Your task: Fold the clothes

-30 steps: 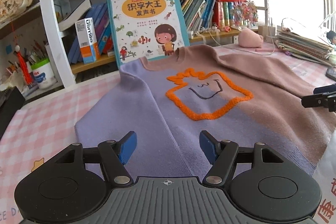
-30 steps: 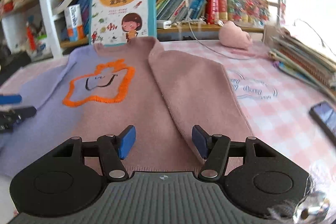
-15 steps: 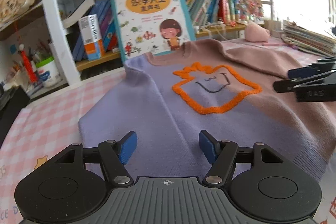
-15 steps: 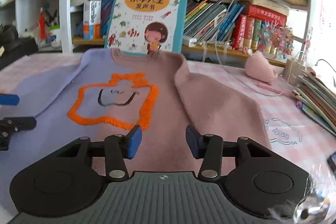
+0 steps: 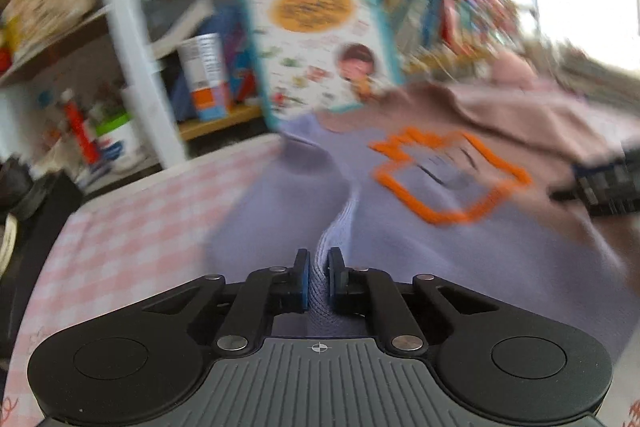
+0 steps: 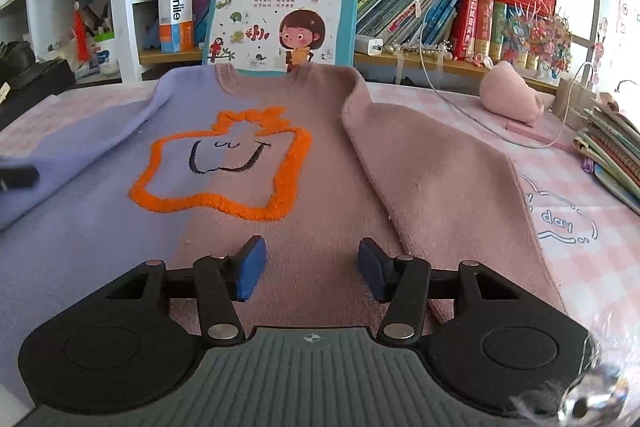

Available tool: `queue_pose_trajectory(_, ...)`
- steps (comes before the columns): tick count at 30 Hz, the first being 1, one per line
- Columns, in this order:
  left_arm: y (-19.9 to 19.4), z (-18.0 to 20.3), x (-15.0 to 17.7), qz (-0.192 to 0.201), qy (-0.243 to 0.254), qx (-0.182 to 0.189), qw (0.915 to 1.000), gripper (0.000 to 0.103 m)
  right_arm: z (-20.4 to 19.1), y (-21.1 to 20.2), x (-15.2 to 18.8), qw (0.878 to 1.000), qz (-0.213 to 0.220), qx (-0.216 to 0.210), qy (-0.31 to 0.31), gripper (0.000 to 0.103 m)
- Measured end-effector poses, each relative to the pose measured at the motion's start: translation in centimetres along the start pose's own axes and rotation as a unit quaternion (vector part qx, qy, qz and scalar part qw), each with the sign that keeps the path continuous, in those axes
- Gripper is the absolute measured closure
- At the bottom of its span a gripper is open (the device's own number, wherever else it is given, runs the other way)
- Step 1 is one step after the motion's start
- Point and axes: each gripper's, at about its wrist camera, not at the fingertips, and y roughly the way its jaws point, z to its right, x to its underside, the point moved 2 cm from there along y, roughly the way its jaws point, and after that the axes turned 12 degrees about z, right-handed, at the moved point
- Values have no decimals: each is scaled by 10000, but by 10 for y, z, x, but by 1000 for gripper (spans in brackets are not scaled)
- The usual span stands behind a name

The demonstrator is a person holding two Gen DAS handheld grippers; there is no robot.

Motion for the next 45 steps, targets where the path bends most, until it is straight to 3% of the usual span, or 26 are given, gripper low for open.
queue_pose_trajectory(3, 0, -61, -17, 245, -352, -702, 9966, 95, 0, 1, 0, 10000, -28, -5, 5, 41)
queue_pose_trajectory(5, 3, -105, -26, 368, -626, -1210, 9900, 95, -1, 0, 0, 10000, -33, 24, -47, 39)
queue_pose_trajectory(9, 25, -166, -27, 258, -999, -1729, 9795, 95, 0, 1, 0, 10000, -49, 35, -19, 34)
queue_pose_trajectory(16, 77, -195, -1, -388, -996, -1959, 9748, 94, 1, 1, 0, 10000, -63, 45, -23, 31)
queue_pose_trajectory(19, 86, -200, 4, -455, -1031, -1991, 9735, 94, -1, 1, -1, 9999, -53, 64, -59, 31)
queue_pose_trajectory(21, 86, -205, 0, -434, -1143, -2036, 9714, 87, -1, 1, -1, 9999, -48, 77, -86, 31)
queue_pose_trajectory(24, 80, -223, -8, -320, -1150, -2540, 9598, 86, 0, 1, -1, 9999, -53, 67, -62, 31)
queue_pose_trajectory(28, 55, -239, -14, -165, -1425, -2842, 9480, 86, 0, 2, -1, 10000, -63, 56, -38, 31)
queue_pose_trajectory(30, 45, -225, -15, -73, -1448, -2501, 9573, 86, 0, 2, -1, 10000, -71, 54, -31, 31)
queue_pose_trajectory(34, 47, -162, -8, -211, -1284, -1336, 9825, 85, 0, 2, -1, 10000, -75, 57, -31, 30)
queue_pose_trajectory(36, 52, -125, -5, -282, -1204, -688, 9899, 85, 0, 2, -1, 9999, -68, 67, -58, 30)
queue_pose_trajectory(39, 60, -79, -5, -250, -1104, -18, 9936, 85, 0, 0, -2, 9999, -30, 83, -83, 31)
queue_pose_trajectory(41, 64, -58, -7, -222, -1035, 232, 9941, 85, 2, -4, -3, 9999, 85, 45, -46, 33)
queue_pose_trajectory(45, 69, -29, -4, -247, -585, 430, 9971, 79, 7, -16, -8, 9970, 236, 453, -585, 33)
